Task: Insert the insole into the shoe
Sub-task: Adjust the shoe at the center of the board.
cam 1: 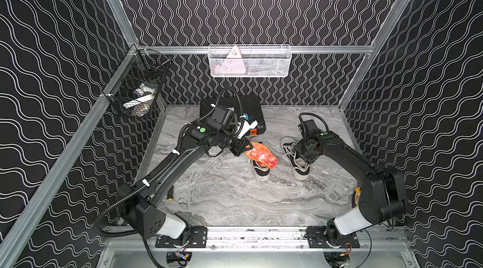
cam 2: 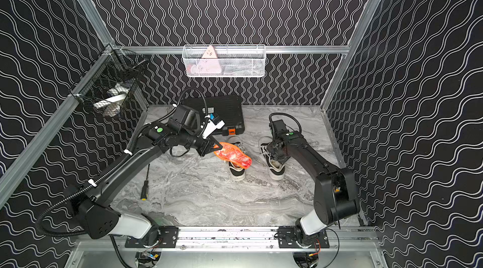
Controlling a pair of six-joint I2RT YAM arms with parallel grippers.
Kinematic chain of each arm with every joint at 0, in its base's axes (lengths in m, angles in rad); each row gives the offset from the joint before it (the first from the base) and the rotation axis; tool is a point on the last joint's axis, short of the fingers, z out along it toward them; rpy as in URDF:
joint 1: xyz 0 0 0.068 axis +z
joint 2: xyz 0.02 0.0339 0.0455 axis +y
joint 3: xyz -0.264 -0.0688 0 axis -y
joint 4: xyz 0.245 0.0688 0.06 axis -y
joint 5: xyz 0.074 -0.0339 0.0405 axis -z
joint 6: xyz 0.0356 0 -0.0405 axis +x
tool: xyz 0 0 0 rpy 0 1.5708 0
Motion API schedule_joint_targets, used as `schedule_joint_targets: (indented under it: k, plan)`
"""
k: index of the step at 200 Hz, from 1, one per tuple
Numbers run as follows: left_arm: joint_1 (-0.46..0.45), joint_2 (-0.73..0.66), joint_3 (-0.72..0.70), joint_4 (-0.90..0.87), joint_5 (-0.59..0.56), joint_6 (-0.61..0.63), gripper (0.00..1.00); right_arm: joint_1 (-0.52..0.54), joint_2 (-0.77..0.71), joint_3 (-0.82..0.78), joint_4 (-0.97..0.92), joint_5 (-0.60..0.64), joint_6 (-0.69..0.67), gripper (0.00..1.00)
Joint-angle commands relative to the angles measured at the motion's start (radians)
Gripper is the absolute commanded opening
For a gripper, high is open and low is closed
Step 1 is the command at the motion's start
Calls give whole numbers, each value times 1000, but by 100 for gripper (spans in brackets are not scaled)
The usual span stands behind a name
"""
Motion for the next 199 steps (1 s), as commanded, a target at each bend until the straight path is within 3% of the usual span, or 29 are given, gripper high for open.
schedule_joint_targets:
  k: [1,40,97,126,171,199]
  plan:
    - [1,6,17,5,12,3,0,2,-23,-40,-51,21,28,56]
    - [0,14,3,19,22,-12,0,3,-57,-69,-85,-3,80,59]
    - [0,11,-1,23,16,-8,0,-10,-102,45,-201,101,-36,63]
    - [0,2,-20,42,19,-20,0,-11,-82,55,-100,61,-47,58]
    - [-1,-4,-12,24,8,-10,0,-10,34,42,22,-44,76,56]
    - [0,-11,-12,16,-4,-2,0,-10,75,17,65,-42,135,55]
